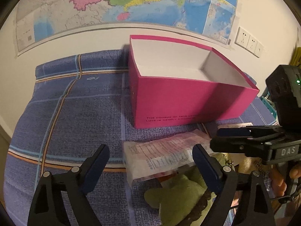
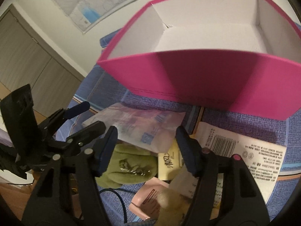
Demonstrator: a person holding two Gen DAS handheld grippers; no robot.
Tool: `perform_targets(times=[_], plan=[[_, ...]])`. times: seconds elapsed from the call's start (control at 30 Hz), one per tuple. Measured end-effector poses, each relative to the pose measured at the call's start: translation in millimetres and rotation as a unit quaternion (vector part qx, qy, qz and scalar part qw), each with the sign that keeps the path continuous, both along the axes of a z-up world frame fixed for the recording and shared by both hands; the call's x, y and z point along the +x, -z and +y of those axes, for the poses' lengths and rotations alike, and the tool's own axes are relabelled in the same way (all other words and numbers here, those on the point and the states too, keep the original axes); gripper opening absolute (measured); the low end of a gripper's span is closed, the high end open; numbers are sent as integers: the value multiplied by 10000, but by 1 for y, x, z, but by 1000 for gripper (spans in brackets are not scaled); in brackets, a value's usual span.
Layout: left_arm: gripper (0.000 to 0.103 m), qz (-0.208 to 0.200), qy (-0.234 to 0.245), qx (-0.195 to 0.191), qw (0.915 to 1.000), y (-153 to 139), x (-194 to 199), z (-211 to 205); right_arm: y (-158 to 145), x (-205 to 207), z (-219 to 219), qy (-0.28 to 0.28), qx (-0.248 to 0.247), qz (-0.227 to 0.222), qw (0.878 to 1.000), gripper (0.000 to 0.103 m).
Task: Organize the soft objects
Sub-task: 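Close the right gripper on the clear plastic packet and lift it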
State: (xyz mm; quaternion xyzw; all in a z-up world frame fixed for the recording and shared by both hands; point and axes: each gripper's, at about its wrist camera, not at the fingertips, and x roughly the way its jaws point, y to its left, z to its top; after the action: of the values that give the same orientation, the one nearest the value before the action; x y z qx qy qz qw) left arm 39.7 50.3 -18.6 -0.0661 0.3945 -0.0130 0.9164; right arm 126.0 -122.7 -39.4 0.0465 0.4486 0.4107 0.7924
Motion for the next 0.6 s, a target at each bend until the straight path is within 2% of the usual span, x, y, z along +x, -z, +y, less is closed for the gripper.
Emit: perform_targets(times=[0.47, 0.53, 0.6], plan=[[86, 182, 211, -64, 9996, 10, 2, -5, 12, 16, 21, -61, -330, 156, 9993, 67], [78, 238, 256, -125, 9993, 12, 2, -3, 13, 16, 25, -86, -443, 146, 9989, 71], [74, 324, 301, -289, 9986, 13, 3, 1, 14, 17, 32, -160, -567, 135, 9982, 74]])
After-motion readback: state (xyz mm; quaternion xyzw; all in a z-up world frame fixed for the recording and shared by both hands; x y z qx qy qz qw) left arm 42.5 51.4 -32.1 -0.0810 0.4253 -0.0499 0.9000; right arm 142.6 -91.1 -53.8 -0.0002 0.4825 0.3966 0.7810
